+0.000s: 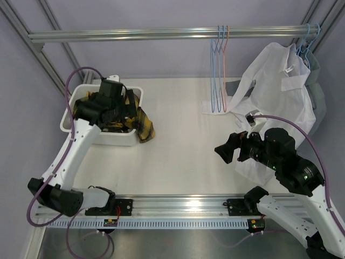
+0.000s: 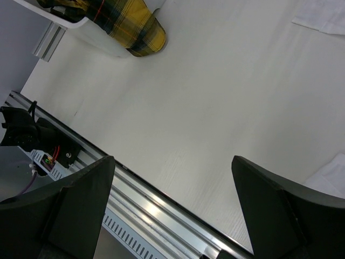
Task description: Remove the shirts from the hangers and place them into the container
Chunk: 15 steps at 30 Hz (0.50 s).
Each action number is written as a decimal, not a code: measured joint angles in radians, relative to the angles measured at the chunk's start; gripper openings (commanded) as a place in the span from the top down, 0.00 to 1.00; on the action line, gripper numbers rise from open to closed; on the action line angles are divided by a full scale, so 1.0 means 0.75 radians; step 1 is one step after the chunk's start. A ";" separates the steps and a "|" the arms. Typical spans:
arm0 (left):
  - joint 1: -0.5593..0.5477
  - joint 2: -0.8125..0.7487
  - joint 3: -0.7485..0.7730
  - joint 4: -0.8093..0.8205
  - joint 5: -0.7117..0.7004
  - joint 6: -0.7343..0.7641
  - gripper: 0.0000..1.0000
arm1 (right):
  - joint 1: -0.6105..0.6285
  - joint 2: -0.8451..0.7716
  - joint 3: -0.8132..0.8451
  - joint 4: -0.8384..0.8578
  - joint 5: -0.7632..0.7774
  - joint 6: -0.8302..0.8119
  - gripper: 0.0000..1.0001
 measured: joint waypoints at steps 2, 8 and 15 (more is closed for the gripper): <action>-0.124 -0.093 -0.113 0.053 -0.067 -0.107 0.01 | 0.000 0.002 0.000 0.001 -0.001 0.000 0.01; -0.414 -0.278 -0.488 0.128 -0.289 -0.504 0.01 | 0.000 0.002 0.000 0.003 -0.004 -0.009 0.01; -0.525 -0.184 -0.683 0.310 -0.485 -0.794 0.11 | 0.000 -0.002 0.000 0.003 -0.004 -0.024 0.00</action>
